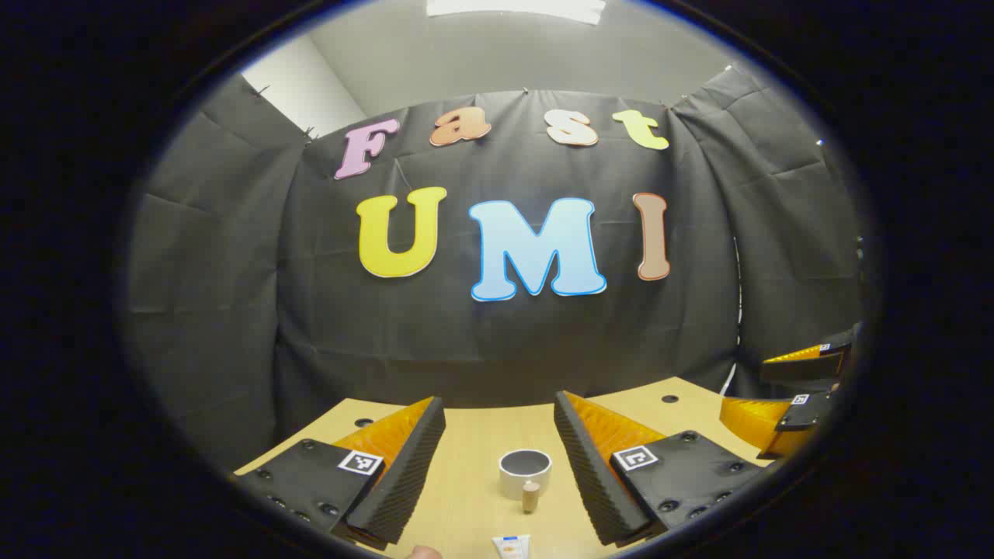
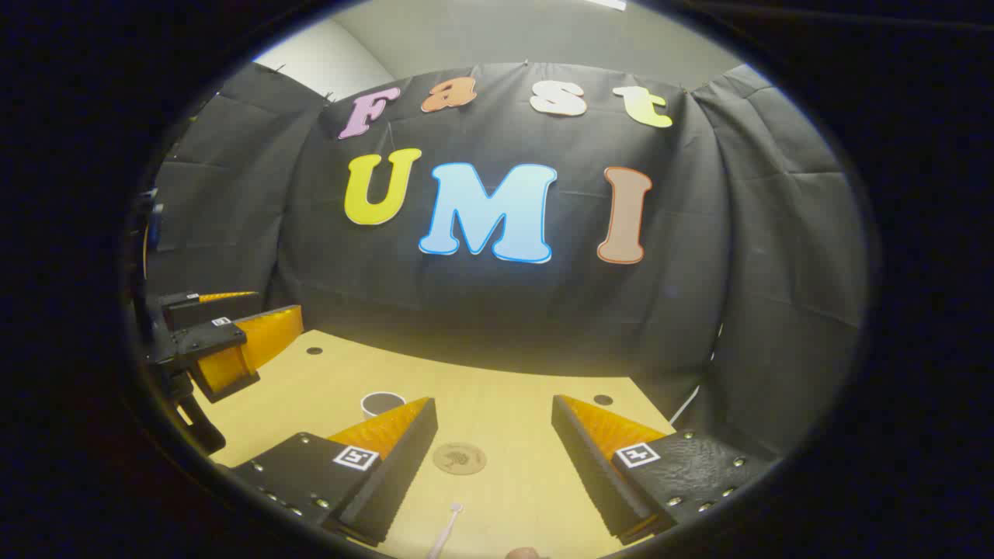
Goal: Put the toothbrush and toothpaste on the desktop into the cup, then pick up the cup and place it on the coaster on the desktop.
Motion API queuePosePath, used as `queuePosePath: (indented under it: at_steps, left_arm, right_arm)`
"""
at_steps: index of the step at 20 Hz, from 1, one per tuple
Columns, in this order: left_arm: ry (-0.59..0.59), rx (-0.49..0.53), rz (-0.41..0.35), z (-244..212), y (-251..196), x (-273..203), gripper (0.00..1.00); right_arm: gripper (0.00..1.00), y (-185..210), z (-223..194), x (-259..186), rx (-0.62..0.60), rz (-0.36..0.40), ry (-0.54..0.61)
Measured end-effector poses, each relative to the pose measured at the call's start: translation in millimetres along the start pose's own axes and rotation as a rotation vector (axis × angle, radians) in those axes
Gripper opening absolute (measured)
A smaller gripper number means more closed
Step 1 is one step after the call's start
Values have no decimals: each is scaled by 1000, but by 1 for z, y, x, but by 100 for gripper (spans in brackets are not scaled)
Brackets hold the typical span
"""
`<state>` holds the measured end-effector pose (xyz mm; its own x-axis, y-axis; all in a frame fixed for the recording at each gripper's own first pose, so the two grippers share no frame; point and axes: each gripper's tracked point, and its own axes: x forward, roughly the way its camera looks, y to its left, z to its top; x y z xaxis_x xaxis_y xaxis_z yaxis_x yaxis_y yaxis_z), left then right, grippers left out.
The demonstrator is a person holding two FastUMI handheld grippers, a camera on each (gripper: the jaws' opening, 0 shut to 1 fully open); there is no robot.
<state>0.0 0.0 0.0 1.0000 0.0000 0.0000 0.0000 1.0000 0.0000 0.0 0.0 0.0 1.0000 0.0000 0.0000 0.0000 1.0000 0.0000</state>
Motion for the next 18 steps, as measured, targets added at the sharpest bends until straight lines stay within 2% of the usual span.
queuePosePath:
  at_steps: [9, 18]
  left_arm:
    - [44, -7, -17, -14, -1, 0, 91]
    - [156, -44, -36, -50, -3, 6, 93]
  right_arm:
    - [95, 7, -11, -4, 26, 10, 46]
    - [95, 7, -42, -1, 48, -13, 168]
